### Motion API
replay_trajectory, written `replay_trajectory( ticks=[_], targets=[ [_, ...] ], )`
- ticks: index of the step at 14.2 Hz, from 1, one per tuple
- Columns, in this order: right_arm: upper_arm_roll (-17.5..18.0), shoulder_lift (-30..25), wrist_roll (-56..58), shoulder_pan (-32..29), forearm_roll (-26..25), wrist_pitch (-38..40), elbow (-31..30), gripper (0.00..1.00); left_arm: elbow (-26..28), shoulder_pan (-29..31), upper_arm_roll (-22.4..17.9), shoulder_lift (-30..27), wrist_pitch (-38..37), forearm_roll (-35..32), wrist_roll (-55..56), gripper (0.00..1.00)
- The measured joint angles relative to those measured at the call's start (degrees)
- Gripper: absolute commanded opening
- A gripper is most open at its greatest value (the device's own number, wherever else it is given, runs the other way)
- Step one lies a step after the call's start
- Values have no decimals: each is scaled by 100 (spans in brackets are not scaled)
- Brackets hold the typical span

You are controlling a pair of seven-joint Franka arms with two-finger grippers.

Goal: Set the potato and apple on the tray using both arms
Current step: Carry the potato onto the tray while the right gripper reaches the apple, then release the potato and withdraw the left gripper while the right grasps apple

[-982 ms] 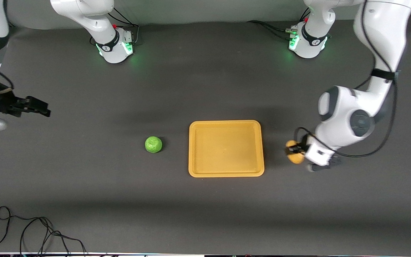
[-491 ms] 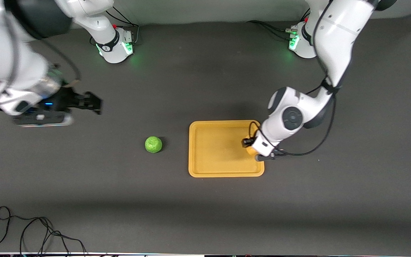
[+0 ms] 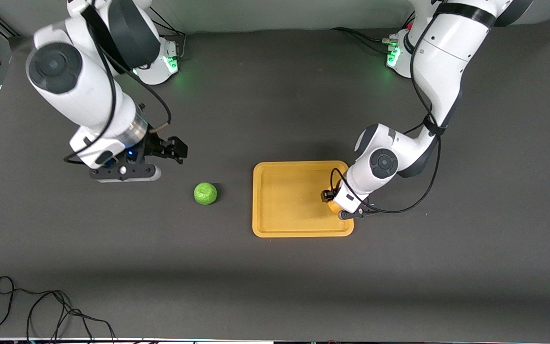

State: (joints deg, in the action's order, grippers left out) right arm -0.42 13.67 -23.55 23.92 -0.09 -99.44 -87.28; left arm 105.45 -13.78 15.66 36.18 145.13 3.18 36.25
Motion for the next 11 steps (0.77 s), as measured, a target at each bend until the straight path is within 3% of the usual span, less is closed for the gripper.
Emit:
replay_trajectory(
  ticks=[5,8,11],
  targets=[
    [4,108,3,98,0,-1698,-1464,100,-135,-6,11,-73,-199,-7,189,100],
    [0,398,3,116,0,-2873,-2237,100,-288,20,-129,-430,-1265,-140,192,100],
    [-7,771,2,115,0,-3347,-2380,100,-332,272,-435,-1065,-2097,-441,-29,100]
  ],
)
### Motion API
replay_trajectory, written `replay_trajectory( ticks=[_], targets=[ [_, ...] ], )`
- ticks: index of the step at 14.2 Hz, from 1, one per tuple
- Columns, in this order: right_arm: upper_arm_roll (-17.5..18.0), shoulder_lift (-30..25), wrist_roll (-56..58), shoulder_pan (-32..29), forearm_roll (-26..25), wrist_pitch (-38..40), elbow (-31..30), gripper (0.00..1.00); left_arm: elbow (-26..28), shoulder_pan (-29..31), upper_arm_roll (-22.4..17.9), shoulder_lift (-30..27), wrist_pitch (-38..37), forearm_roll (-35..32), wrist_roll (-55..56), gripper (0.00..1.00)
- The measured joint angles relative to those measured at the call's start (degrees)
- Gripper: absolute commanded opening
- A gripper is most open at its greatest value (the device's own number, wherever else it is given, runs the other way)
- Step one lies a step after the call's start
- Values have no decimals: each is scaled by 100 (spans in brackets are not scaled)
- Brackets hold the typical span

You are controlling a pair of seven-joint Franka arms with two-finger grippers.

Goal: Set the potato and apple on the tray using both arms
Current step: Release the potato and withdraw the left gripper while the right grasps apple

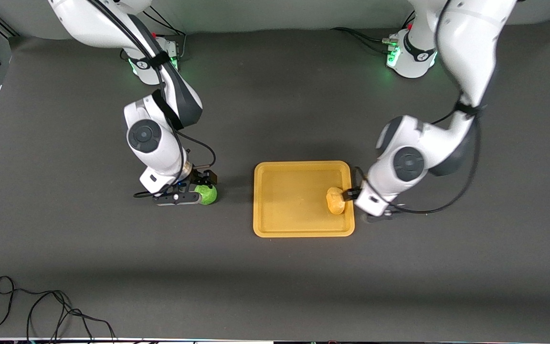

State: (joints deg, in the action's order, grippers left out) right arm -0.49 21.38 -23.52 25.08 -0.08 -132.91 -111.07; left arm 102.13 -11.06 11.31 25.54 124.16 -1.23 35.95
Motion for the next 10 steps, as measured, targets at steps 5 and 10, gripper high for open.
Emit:
replay_trajectory(
  ticks=[5,10],
  targets=[
    [-9,610,0,-1,0,-664,-19,100,224,1006,-71,-928,-507,-35,-1325,100],
    [-42,1038,0,-6,0,-1010,-27,100,767,1907,-97,-2159,-1020,-18,-2796,100]
  ],
)
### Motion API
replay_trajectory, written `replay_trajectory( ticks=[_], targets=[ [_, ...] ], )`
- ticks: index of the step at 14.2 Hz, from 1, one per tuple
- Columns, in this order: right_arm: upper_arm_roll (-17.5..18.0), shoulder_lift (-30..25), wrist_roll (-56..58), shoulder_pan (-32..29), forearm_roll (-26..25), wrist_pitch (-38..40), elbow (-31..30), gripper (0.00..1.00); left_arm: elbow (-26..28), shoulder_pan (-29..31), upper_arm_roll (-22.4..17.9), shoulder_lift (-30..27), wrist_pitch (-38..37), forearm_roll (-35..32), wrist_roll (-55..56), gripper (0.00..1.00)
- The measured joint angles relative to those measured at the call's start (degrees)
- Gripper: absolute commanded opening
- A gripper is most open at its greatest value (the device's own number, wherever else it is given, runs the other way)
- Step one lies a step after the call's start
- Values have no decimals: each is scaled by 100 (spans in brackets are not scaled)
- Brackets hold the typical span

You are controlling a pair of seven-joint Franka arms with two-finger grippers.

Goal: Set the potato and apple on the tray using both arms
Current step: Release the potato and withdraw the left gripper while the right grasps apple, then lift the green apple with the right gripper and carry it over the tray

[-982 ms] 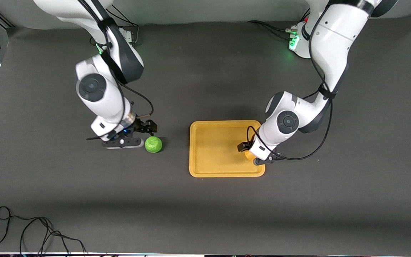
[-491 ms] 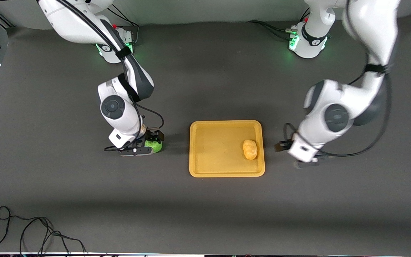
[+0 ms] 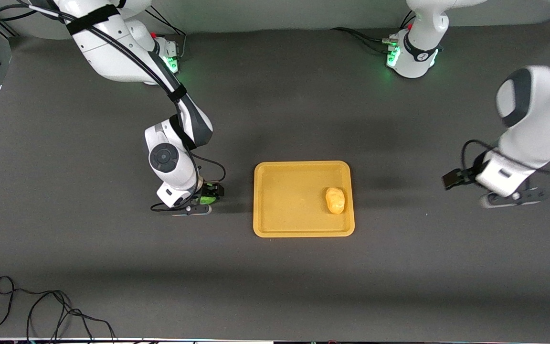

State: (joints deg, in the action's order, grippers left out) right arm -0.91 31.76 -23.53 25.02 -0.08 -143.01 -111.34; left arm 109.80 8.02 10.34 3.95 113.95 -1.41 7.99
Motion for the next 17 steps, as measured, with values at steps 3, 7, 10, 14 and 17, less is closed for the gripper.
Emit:
replay_trajectory(
  ticks=[3,7,10,14,17],
  targets=[
    [-14,70,0,-3,0,0,-21,93,-6,44,-136,-727,-875,1,-509,100],
    [-15,102,1,-1,0,5,-55,56,-31,45,-316,-1252,-1442,-4,-976,100],
    [-24,33,1,-3,0,9,-9,56,-51,44,-317,-1253,-1526,5,-1165,100],
    [-75,-473,1,-36,0,892,394,56,-66,43,-315,-1201,-1434,17,-1221,100],
    [-83,-920,-12,-65,0,1843,1083,56,-208,43,-315,-1026,-1282,13,-1238,100]
  ],
)
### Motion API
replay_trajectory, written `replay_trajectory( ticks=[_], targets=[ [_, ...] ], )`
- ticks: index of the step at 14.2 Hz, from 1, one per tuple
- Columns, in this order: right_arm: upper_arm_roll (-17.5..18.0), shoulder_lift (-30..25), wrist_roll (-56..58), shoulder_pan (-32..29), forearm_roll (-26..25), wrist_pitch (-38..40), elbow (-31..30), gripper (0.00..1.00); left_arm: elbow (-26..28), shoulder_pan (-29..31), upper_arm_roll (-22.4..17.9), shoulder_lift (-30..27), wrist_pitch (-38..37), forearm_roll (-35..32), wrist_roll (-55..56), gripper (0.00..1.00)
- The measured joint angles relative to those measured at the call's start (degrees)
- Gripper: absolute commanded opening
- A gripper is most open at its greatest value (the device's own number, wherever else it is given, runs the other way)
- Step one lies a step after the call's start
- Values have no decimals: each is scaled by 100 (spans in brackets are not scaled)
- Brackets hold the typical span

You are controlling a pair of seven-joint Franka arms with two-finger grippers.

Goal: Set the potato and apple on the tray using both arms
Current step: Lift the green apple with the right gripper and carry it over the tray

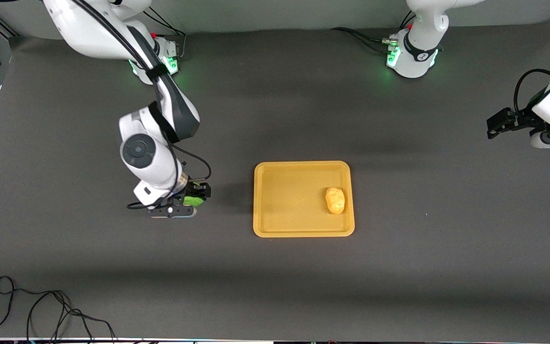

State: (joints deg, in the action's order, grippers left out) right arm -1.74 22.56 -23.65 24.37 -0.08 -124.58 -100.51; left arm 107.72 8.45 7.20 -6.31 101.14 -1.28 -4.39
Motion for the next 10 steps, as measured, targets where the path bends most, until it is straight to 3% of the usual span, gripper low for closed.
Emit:
replay_trajectory(
  ticks=[4,8,10],
  targets=[
    [91,164,-515,183,1,837,1326,56,-278,-13,8,320,13,-7,-36,100],
    [129,1226,-1782,881,-1,1311,2888,56,-313,-267,-66,400,-5,-8,-43,100],
    [134,1820,-2485,1260,-5,1318,3541,56,-336,-710,-429,392,-141,-12,-43,100]
  ],
)
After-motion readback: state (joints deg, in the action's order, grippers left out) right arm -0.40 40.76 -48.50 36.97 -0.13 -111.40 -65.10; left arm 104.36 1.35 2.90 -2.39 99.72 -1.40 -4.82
